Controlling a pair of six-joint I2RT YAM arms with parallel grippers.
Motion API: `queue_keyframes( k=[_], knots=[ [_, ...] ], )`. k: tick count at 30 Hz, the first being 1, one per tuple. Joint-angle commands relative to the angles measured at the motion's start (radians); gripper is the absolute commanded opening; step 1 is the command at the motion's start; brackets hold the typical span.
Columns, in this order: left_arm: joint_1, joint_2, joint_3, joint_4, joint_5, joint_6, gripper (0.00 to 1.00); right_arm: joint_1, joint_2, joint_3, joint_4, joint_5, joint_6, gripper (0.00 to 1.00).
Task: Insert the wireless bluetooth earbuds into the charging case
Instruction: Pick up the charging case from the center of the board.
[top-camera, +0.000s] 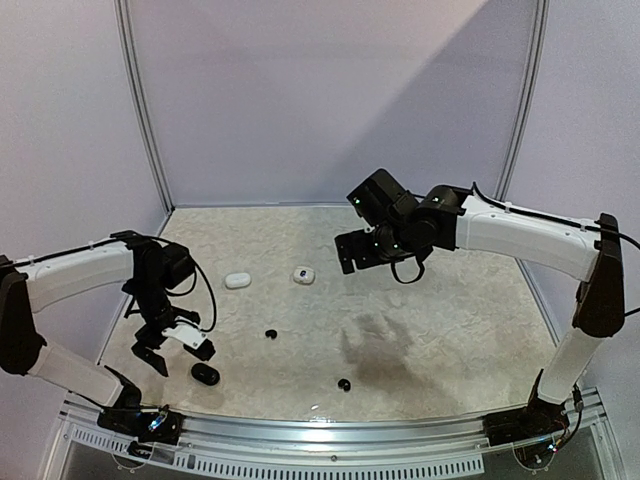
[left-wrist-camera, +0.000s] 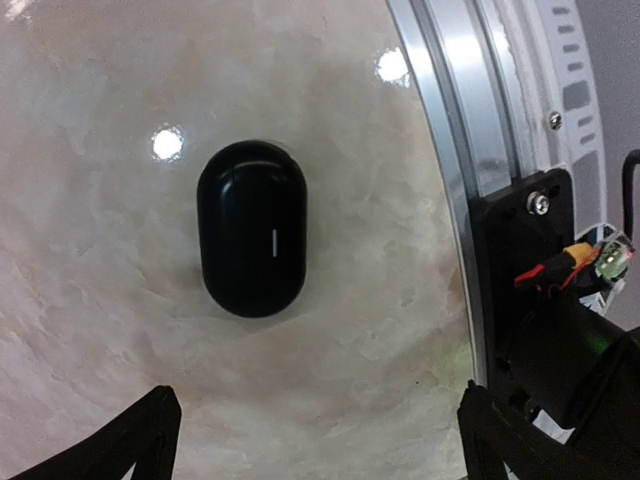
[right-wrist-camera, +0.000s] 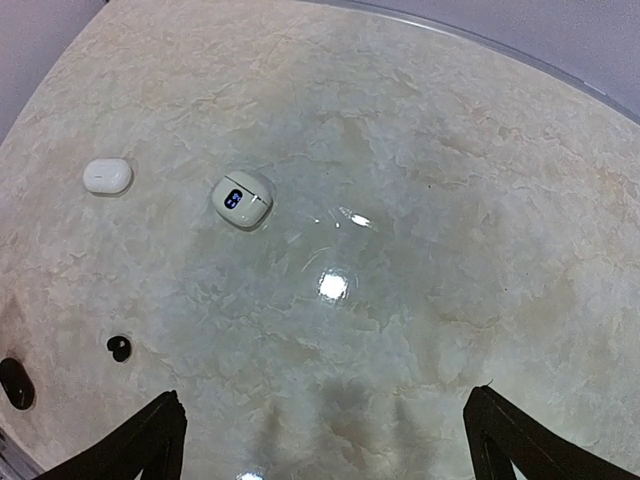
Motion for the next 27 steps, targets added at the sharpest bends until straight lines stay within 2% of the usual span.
queue_keyframes(
  k=[1, 4, 11, 21, 27],
  knots=[
    [-0.011, 0.009, -0.076, 0.159, -0.023, 0.052, 0.99, -0.006, 0.01, 0.002, -0.011, -0.026, 0.022, 0.99],
    [-0.025, 0.032, -0.12, 0.226, 0.021, -0.015, 0.98, -0.004, 0.011, -0.003, -0.011, -0.04, 0.045, 0.99],
    [-0.081, 0.049, -0.202, 0.353, 0.048, -0.125, 0.83, -0.004, 0.012, -0.004, -0.001, -0.062, 0.073, 0.99],
    [-0.112, 0.099, -0.202, 0.36, 0.039, -0.119, 0.7, -0.004, 0.003, -0.02, 0.0, -0.08, 0.097, 0.99],
    [-0.136, 0.098, -0.205, 0.362, 0.018, -0.124, 0.52, -0.003, -0.006, -0.035, 0.009, -0.083, 0.107, 0.99]
  ],
)
